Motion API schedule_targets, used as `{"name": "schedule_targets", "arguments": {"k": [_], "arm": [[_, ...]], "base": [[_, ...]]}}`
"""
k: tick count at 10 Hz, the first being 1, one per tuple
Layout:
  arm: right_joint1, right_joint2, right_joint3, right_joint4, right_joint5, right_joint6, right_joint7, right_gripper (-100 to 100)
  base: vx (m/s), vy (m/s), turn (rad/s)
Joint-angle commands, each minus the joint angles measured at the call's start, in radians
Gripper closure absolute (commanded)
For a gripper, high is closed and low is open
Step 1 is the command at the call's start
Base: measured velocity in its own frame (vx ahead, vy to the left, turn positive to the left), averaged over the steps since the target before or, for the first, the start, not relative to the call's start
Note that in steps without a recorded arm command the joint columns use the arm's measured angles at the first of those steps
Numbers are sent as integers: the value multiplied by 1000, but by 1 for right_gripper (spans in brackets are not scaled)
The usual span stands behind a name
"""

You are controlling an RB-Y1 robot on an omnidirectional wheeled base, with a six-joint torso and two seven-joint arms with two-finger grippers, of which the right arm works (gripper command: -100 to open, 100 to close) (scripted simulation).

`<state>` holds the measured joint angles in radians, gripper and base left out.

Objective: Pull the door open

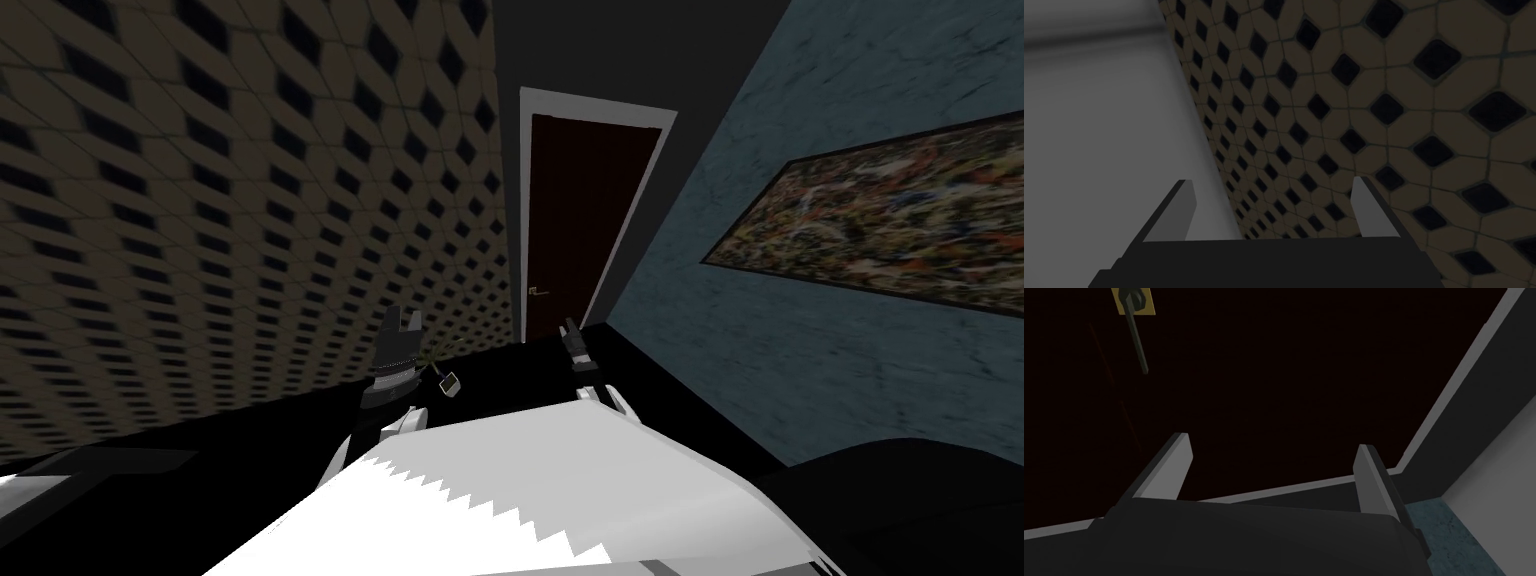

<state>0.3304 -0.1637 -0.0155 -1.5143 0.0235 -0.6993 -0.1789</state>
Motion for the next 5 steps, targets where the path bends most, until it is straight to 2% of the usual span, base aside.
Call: {"name": "schedule_targets", "arguments": {"k": [1, 5], "arm": [[-11, -9, 0, 37, -6, -7, -5, -100], [-36, -26, 3, 131, -18, -29, -13, -100]], "base": [[101, -9, 52], [100, -23, 57]]}}
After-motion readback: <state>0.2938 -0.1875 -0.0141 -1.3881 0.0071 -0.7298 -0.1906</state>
